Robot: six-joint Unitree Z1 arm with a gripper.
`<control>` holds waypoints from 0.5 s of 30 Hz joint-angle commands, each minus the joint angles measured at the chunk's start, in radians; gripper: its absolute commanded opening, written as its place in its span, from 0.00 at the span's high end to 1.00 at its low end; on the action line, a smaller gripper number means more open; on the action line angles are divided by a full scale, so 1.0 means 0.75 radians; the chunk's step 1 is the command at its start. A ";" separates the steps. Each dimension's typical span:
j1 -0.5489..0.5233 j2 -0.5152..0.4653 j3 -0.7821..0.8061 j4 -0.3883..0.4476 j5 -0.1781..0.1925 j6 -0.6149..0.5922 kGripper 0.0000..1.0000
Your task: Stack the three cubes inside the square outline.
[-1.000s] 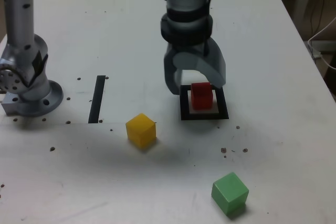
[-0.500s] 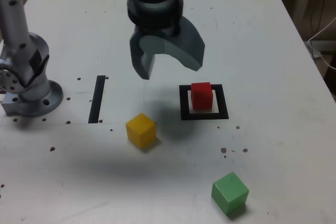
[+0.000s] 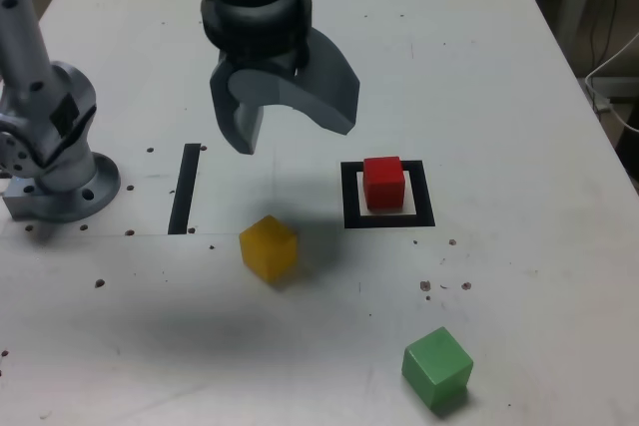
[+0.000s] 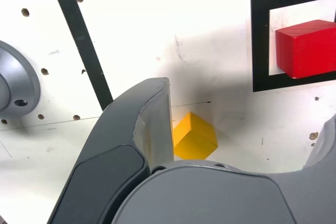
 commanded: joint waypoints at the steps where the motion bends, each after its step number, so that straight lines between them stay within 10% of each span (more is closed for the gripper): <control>1: -0.007 -0.018 0.008 -0.001 -0.003 -0.016 0.01; 15: -0.179 -0.057 0.077 -0.007 -0.137 -0.536 0.00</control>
